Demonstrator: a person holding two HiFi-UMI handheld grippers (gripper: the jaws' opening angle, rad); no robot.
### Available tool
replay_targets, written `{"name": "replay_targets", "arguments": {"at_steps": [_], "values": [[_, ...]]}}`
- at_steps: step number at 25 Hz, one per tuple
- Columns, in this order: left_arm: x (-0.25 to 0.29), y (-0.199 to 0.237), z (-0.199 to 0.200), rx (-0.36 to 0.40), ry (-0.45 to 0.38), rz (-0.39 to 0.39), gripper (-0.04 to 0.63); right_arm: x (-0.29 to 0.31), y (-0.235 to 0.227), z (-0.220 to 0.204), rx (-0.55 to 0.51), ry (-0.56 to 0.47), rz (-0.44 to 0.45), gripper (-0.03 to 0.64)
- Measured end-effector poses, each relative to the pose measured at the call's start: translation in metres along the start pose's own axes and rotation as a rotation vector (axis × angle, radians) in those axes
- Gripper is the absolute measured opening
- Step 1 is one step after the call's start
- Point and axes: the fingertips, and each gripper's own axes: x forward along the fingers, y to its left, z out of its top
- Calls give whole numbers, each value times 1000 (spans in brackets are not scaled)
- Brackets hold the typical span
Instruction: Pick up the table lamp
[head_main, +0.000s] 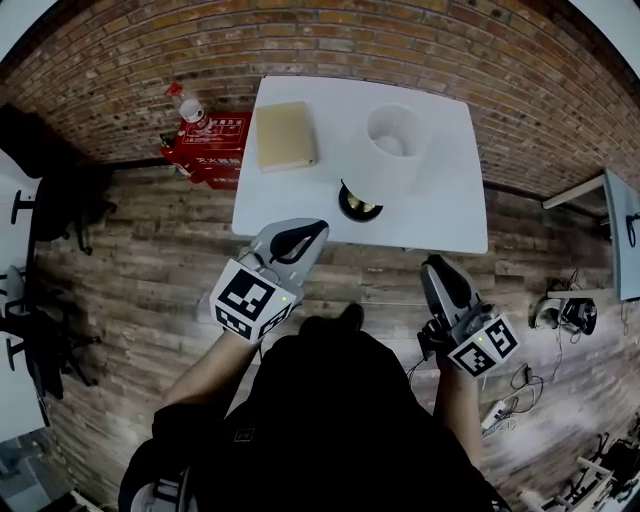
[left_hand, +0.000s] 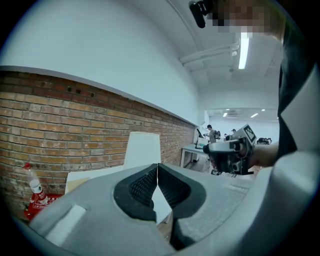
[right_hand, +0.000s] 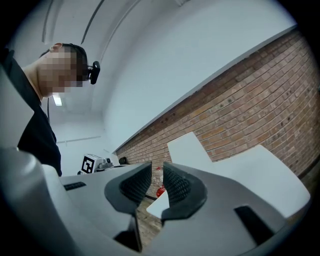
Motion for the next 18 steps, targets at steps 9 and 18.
{"name": "replay_targets", "arguments": {"at_steps": [9, 18], "values": [[62, 22, -15, 19, 36, 152, 8, 18, -81, -3, -36, 34, 53, 77], [83, 40, -62, 0, 34, 100, 9, 48, -98, -39, -9, -2, -31, 71]]}}
